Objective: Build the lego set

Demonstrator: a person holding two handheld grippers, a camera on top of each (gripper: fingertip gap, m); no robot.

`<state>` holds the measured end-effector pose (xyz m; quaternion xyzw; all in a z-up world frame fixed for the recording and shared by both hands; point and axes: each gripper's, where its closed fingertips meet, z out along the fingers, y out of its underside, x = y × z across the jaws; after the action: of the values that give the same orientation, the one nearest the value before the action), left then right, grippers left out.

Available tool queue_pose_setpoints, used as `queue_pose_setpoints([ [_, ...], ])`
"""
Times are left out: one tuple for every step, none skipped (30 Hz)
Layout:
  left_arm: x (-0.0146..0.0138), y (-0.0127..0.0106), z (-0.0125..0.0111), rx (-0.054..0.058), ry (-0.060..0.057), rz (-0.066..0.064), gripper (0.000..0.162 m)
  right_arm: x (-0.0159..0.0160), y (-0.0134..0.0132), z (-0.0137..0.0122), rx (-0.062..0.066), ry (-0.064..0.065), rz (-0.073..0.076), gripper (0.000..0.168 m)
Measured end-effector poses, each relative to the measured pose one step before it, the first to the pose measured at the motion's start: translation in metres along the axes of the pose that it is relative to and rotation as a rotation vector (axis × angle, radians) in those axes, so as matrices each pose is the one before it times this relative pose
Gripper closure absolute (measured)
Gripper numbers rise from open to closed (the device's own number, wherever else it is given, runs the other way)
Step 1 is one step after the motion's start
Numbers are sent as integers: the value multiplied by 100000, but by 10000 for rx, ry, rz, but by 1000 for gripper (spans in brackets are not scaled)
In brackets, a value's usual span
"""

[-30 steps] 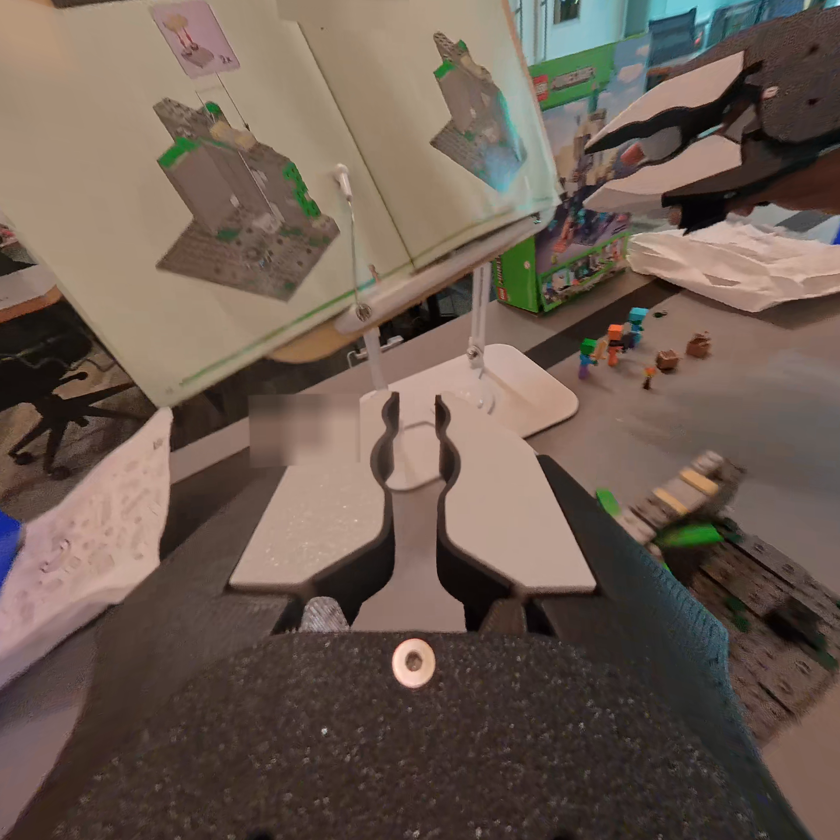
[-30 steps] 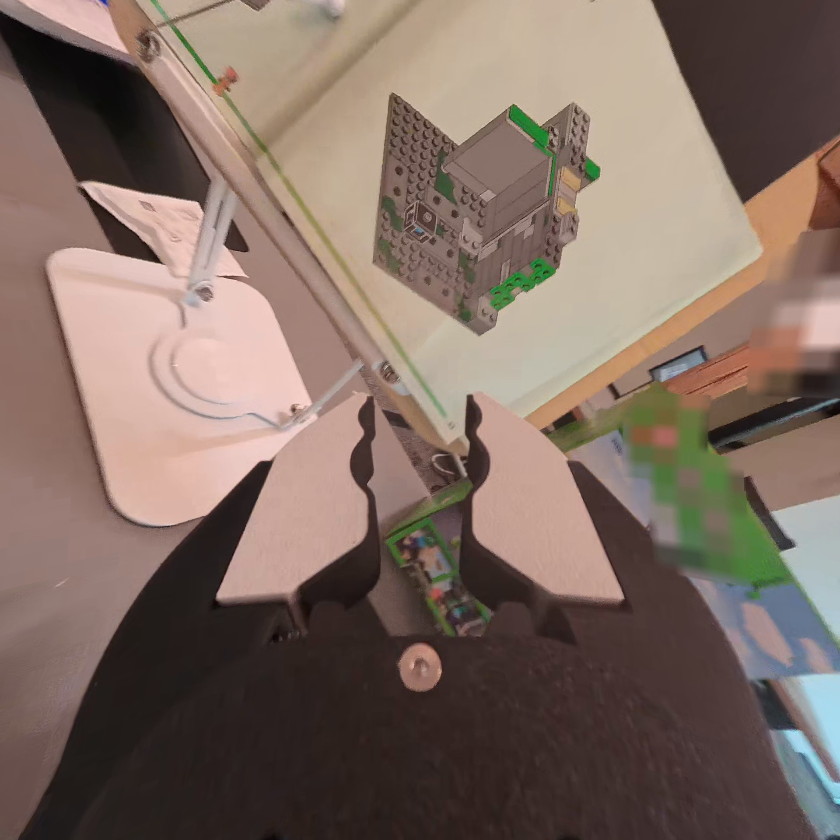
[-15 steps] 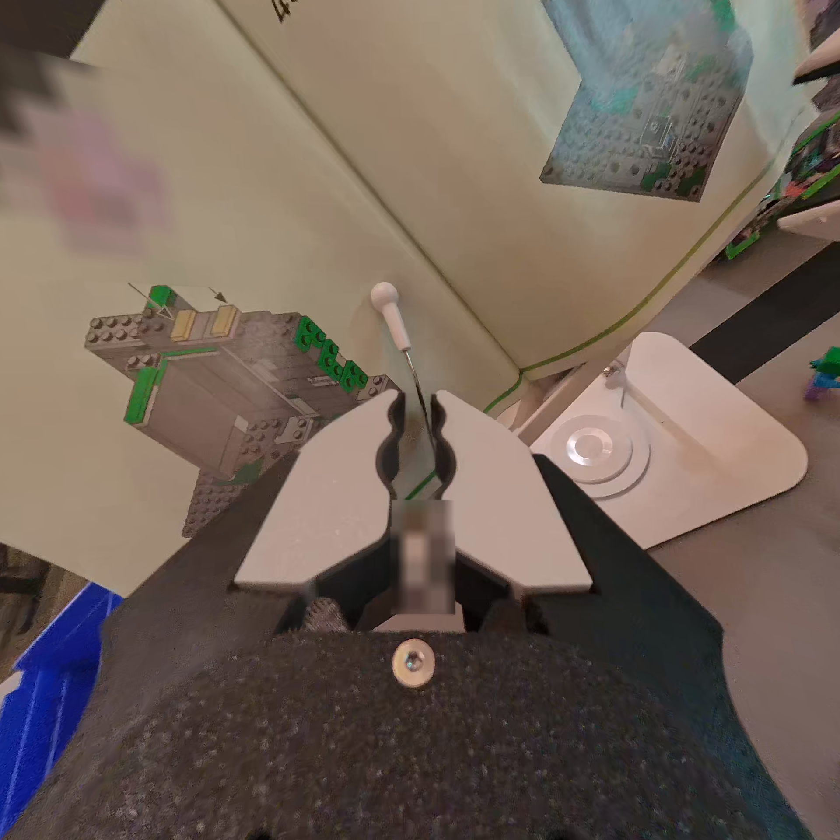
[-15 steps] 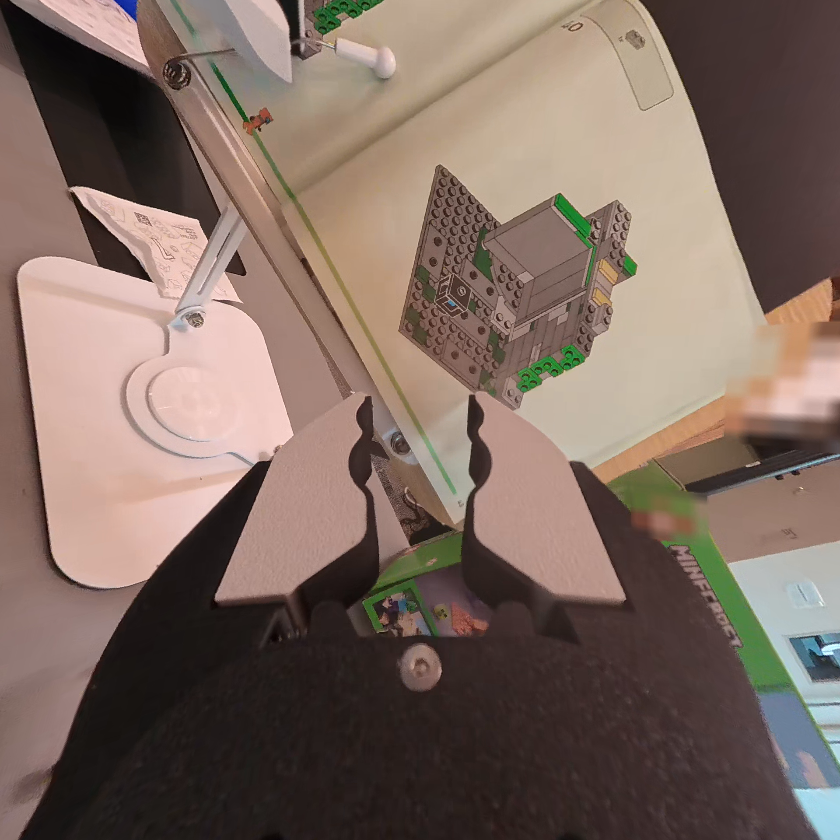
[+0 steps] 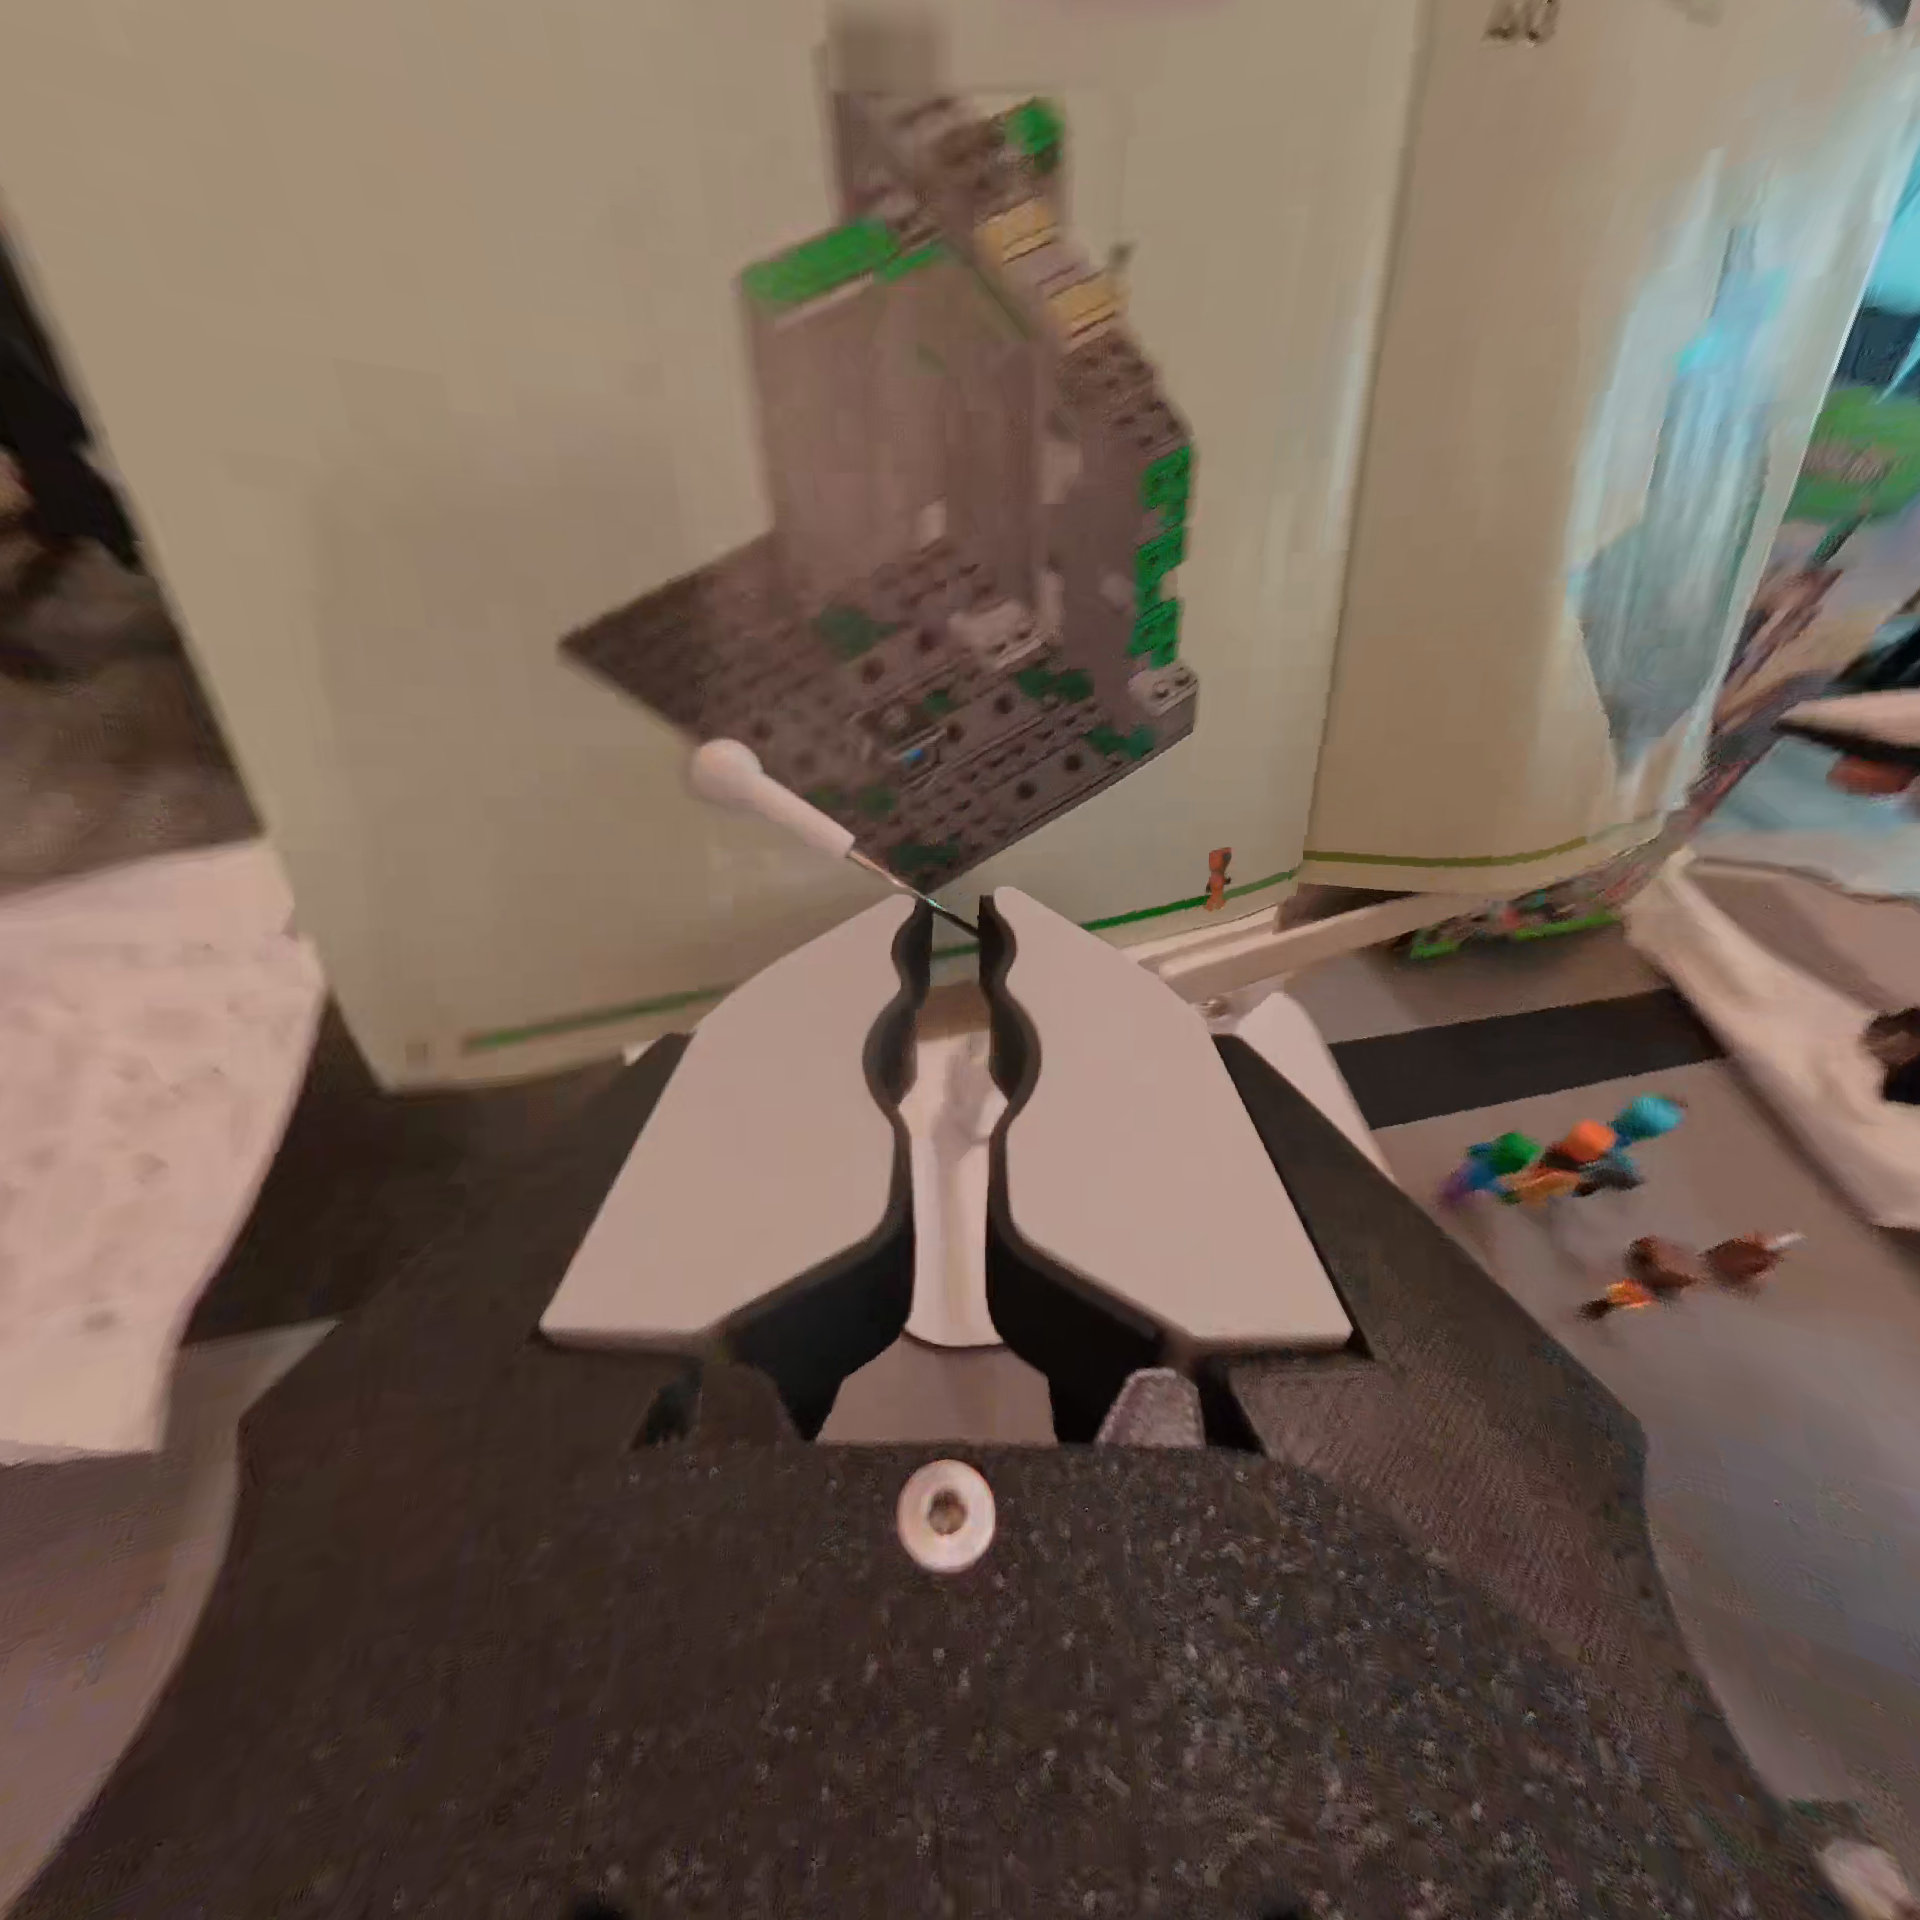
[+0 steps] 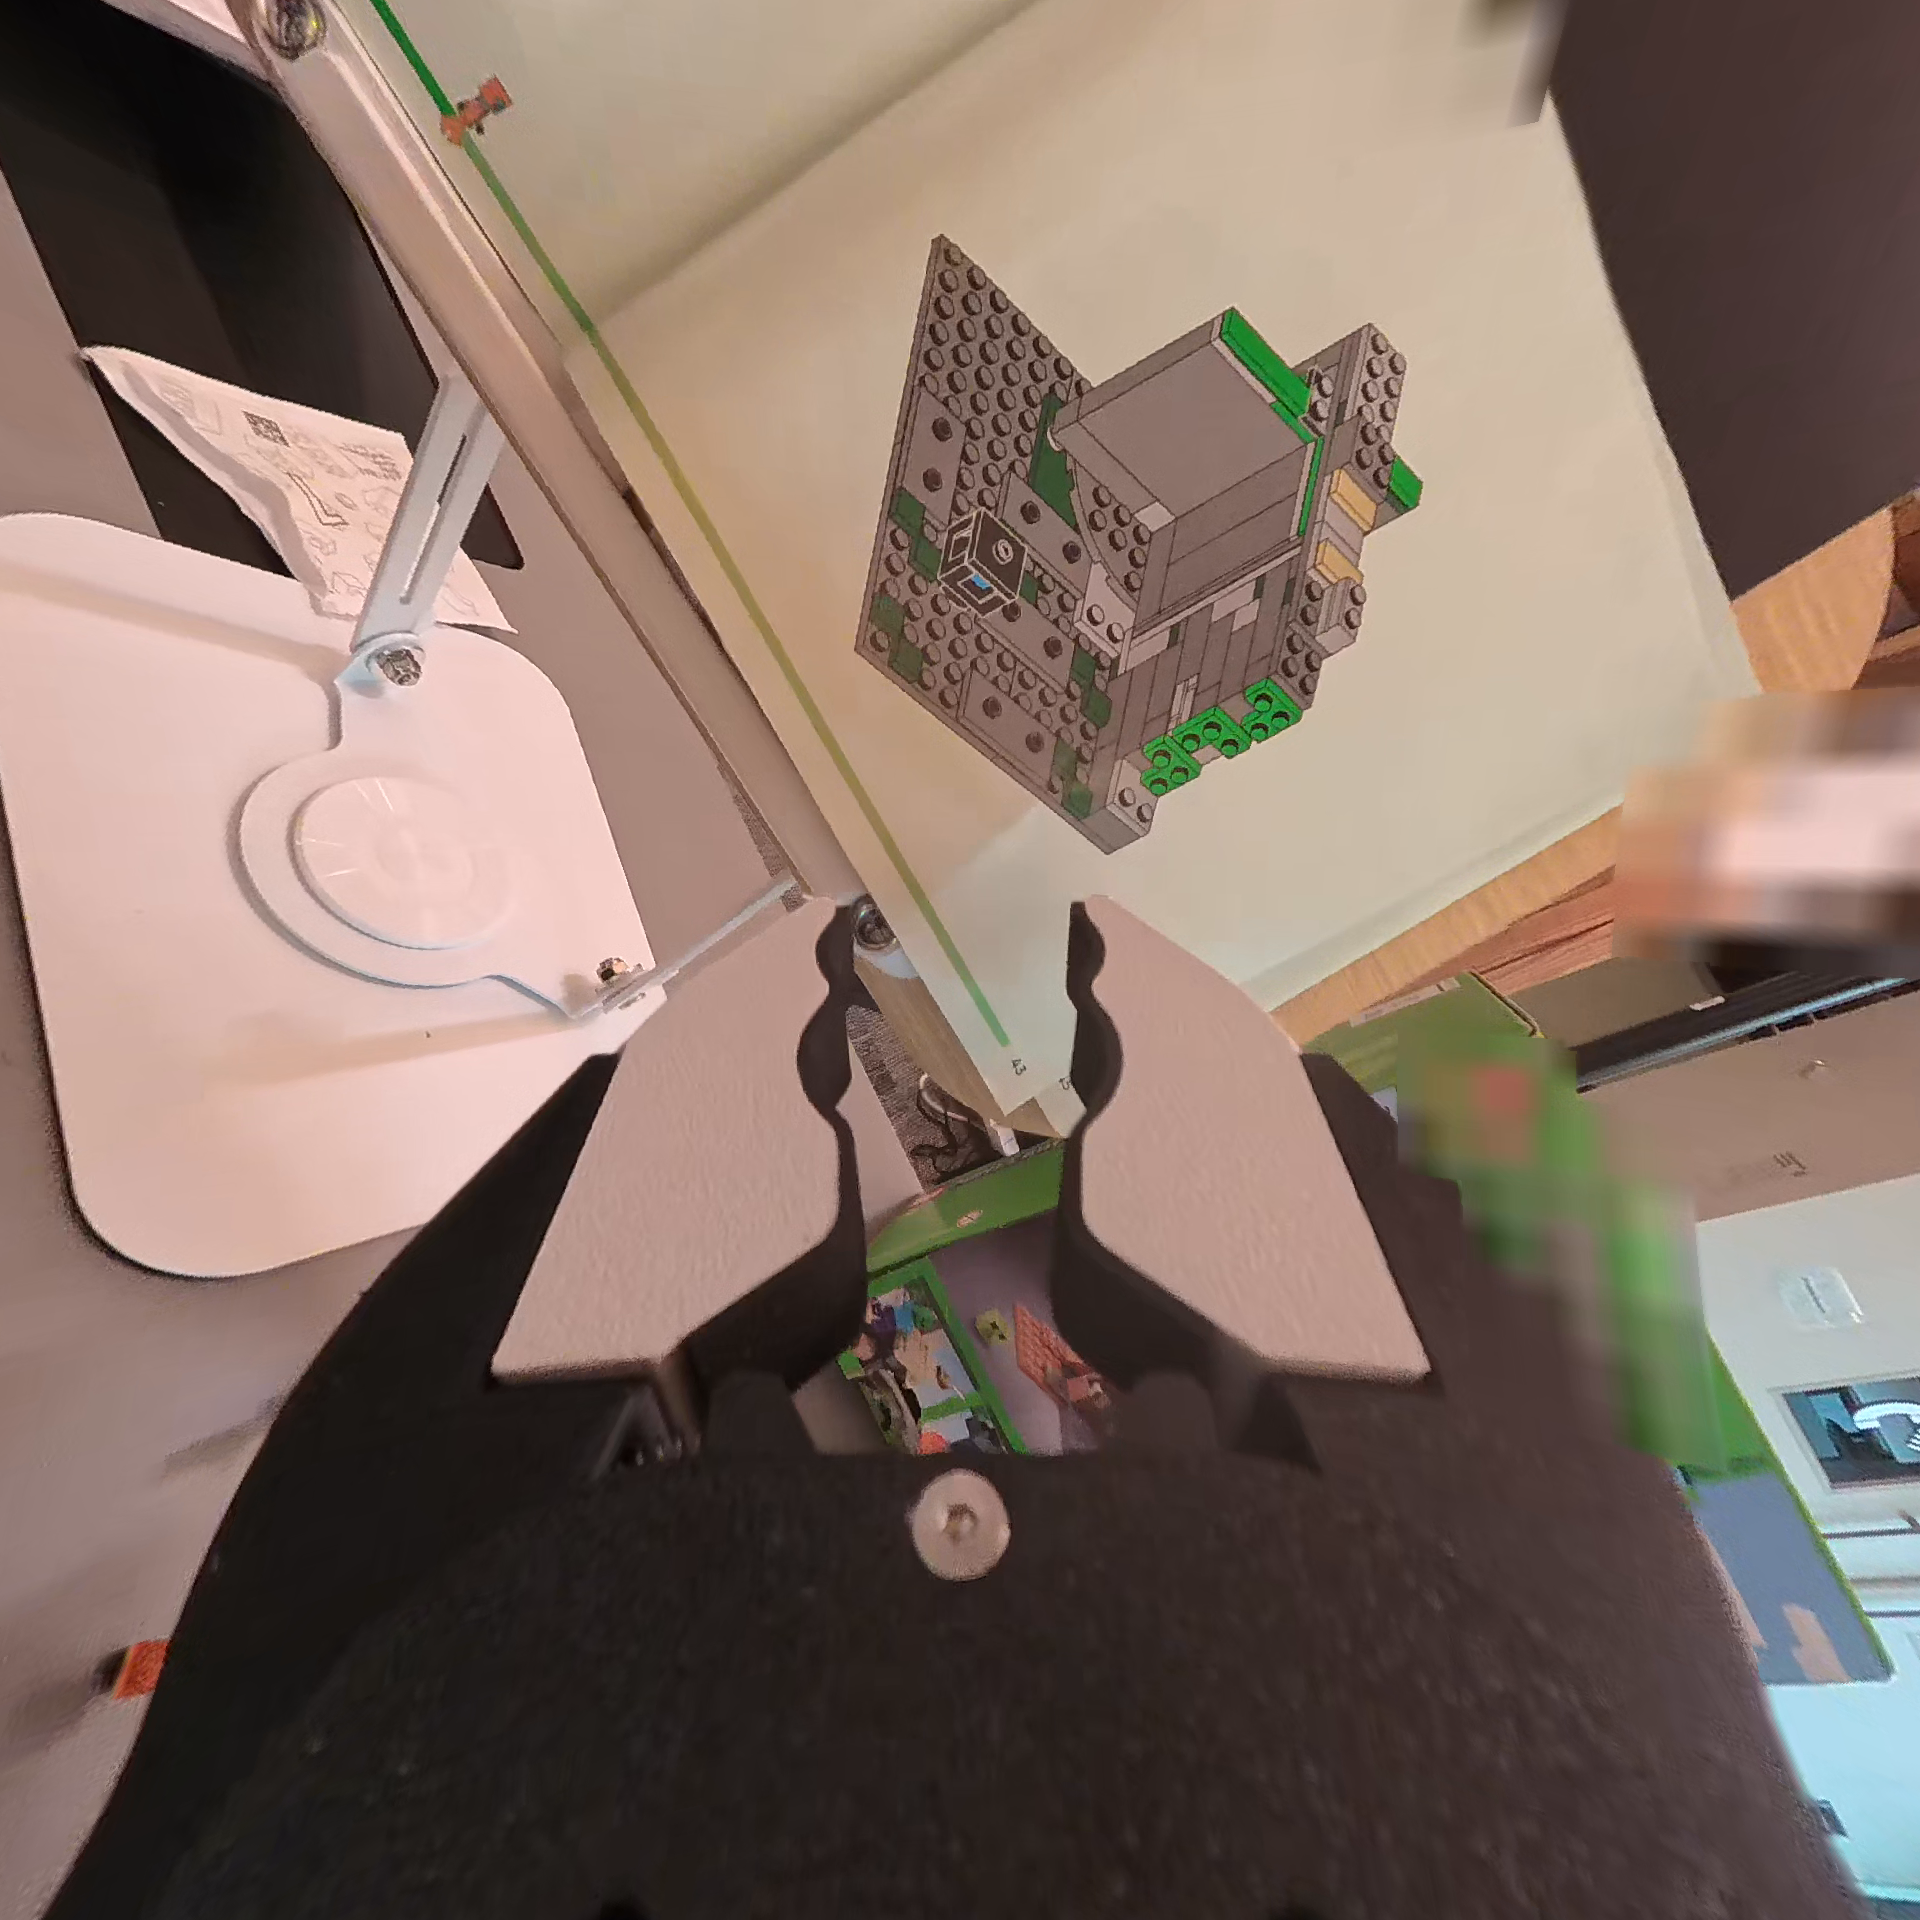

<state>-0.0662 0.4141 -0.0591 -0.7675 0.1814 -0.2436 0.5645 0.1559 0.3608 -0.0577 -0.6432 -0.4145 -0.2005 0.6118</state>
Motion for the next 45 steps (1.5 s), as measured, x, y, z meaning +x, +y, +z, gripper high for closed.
queue_pose_setpoints([
  [-265, 614, -238, 127, 221, -803, 153, 30, 152, -82, -33, 9, -48, 129],
  [-253, 611, -241, 132, 198, -789, 151, 30, 178, -100, -27, 4, -62, 129],
  [-232, 627, -271, 114, 239, -840, 149, 54, 215, -109, -32, 8, -77, 129],
  [-251, 704, -274, 29, 234, -805, 154, 64, 238, -128, -30, 17, -92, 130],
  [-361, 726, -301, -12, 147, -603, 162, 63, 244, -111, -9, 10, -121, 131],
  [-268, 707, -328, -69, 160, -446, 162, 81, 247, -85, -8, 14, -165, 132],
  [-10, 666, -355, -118, 211, -188, 161, 99, 248, -48, -13, 28, -216, 134],
  [65, 505, -403, -83, 71, 100, 158, 93, 235, 3, -6, 17, -255, 135],
  [238, 347, -439, -24, 23, 333, 157, 41, 235, 66, -23, -7, -282, 136],
  [436, 329, -393, -69, 32, 421, 157, 26, 239, 116, -41, -6, -309, 136],
  [538, 275, -339, -98, 28, 470, 157, 85, 193, 141, -34, 44, -341, 136],
  [648, 192, -302, -87, 19, 539, 158, 147, 185, 148, -32, 96, -384, 137],
  [678, 136, -278, -90, 6, 569, 158, 100, 207, 178, -47, 64, -401, 138],
  [707, 67, -258, -80, -2, 576, 158, -2, 231, 211, -59, -15, -358, 139],
  [697, -28, -241, -34, -5, 539, 158, -56, 187, 204, -34, -46, -311, 139],
  [694, -105, -211, -2, 20, 492, 159, -32, 132, 175, -1, -27, -301, 139],
  [679, -102, -190, -24, 48, 423, 159, 21, 167, 173, -36, 13, -317, 140],
  [619, -99, -139, -23, 52, 363, 159, 47, 167, 151, -59, 34, -328, 140],
  [521, -119, -108, 2, 36, 314, 159, 12, 89, 112, -20, 6, -288, 141],
  [436, -107, -76, 13, 46, 236, 159, -34, 44, 112, -7, -33, -205, 142],
  [376, -48, -31, -1, 69, 147, 159, -30, 26, 95, -19, -45, -142, 142],
  [302, -10, -7, -12, 81, 66, 159, 20, 15, 82, -17, -13, -114, 142],
  [215, 20, 13, 3, 60, 24, 159, 82, -21, 48, 0, 23, -93, 143],
  [119, 65, 30, -10, 38, 22, 159, 75, -23, 22, 9, 5, -50, 145],
  [64, 100, 40, -27, 27, 26, 159, 26, -11, 12, -7, -18, -26, 146],
  [15, 119, 41, -29, 13, 26, 159, 29, 22, 3, -23, -16, -52, 147],
  [-5, 116, 27, -26, 14, 19, 159, 16, 28, -8, -19, -4, -71, 148],
  [-10, 106, 12, -17, 16, 1, 159, 23, 23, -16, -4, -5, -41, 149],
  [-3, 84, 2, -14, 22, -4, 160, -1, 35, -28, 0, -14, -10, 150],
  [0, 81, 4, -20, 22, 2, 160, 21, 41, -15, -10, -2, -15, 150],
  [-12, 54, -2, -13, 9, 8, 160, 30, 36, -17, -5, 17, -25, 151],
  [-19, 17, -19, -2, -8, 22, 160, 86, 13, -25, 7, 36, -16, 152],
  [-20, -6, -25, 3, -17, 41, 160, 116, -25, -48, 16, 49, -18, 154],
  [-1, -18, -25, -2, -11, 57, 160, 119, -24, -43, 15, 35, -17, 156],
  [15, -7, -3, -7, -8, 64, 160, 117, -28, -37, 10, 23, -6, 156],
  [18, -6, -12, -7, 1, 48, 160, 127, -29, -19, 6, 25, -13, 156],
  [45, 13, 8, -11, 22, 14, 160, 146, -12, -16, -6, 36, -30, 156],
  [47, -2, -5, -6, 24, -1, 160, 129, -27, 13, 2, 29, -28, 156],
  [35, 4, 6, -3, 15, 8, 160, 126, -39, -2, 15, 22, -14, 156],
  [21, 0, -10, -5, 0, 22, 160, 126, -56, 21, 9, 24, -22, 155],
  [11, 0, -15, -3, -6, 35, 160, 120, -35, 37, -2, 32, -35, 155],
  [11, 11, -19, -3, -9, 38, 160, 154, -40, 36, -5, 59, -36, 155],
  [12, 10, -25, -1, -7, 31, 160, 170, -51, 39, -4, 72, -36, 155],
  [25, 14, -22, -6, 3, 21, 160, 140, -59, 44, -4, 61, -40, 155],
  [32, 27, -22, -9, 8, 21, 160, 109, -83, 57, 8, 48, -50, 155],
])
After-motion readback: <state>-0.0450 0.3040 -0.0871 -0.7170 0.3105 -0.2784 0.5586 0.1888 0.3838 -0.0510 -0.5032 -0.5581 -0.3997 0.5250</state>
